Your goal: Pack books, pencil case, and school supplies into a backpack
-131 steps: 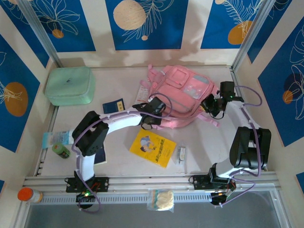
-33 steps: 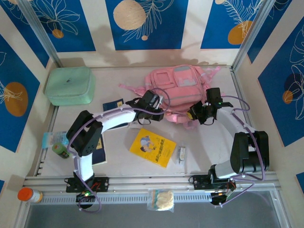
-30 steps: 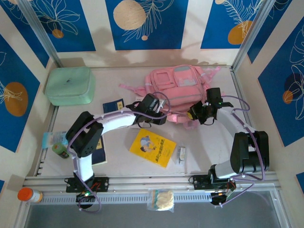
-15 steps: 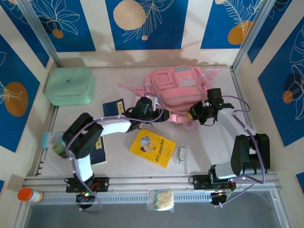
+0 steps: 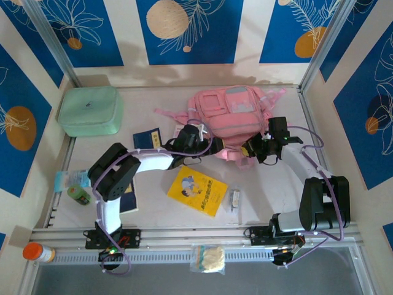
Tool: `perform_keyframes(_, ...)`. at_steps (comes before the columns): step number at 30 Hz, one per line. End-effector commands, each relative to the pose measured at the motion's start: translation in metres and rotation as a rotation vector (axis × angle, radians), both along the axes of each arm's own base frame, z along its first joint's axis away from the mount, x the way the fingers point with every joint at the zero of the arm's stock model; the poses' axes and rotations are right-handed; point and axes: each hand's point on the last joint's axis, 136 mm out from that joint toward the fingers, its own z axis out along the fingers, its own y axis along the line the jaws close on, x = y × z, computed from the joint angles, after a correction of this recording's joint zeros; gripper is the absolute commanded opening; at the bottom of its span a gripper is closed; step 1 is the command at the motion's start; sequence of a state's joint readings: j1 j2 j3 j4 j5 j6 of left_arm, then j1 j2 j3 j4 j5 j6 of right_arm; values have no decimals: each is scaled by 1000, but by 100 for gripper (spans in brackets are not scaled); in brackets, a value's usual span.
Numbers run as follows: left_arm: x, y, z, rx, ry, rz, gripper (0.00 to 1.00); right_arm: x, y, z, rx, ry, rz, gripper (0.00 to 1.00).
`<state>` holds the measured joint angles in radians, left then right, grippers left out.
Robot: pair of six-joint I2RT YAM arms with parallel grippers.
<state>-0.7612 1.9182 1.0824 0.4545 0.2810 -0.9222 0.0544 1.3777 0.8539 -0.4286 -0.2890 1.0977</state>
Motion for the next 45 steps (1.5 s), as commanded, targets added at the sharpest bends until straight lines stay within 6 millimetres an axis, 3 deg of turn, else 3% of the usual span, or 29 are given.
perform_keyframes(1,7,-19,22,-103,-22,-16,65,1,10,19,70,-52,24,0)
perform_keyframes(5,1,-37,42,-172,-60,-88,66,3,14,19,80,-57,32,0)
perform_keyframes(8,0,-39,52,-202,-80,-99,66,2,12,18,84,-52,28,0)
perform_keyframes(15,-7,-21,55,-121,-116,-74,57,2,11,19,83,-57,23,0)
perform_keyframes(26,-31,-23,58,-80,-161,-172,51,3,7,19,78,-58,16,0)
perform_keyframes(40,-38,2,15,339,-283,-283,51,6,8,23,91,-65,23,0)
perform_keyframes(45,-39,6,16,401,-388,-344,47,6,9,26,92,-70,26,0)
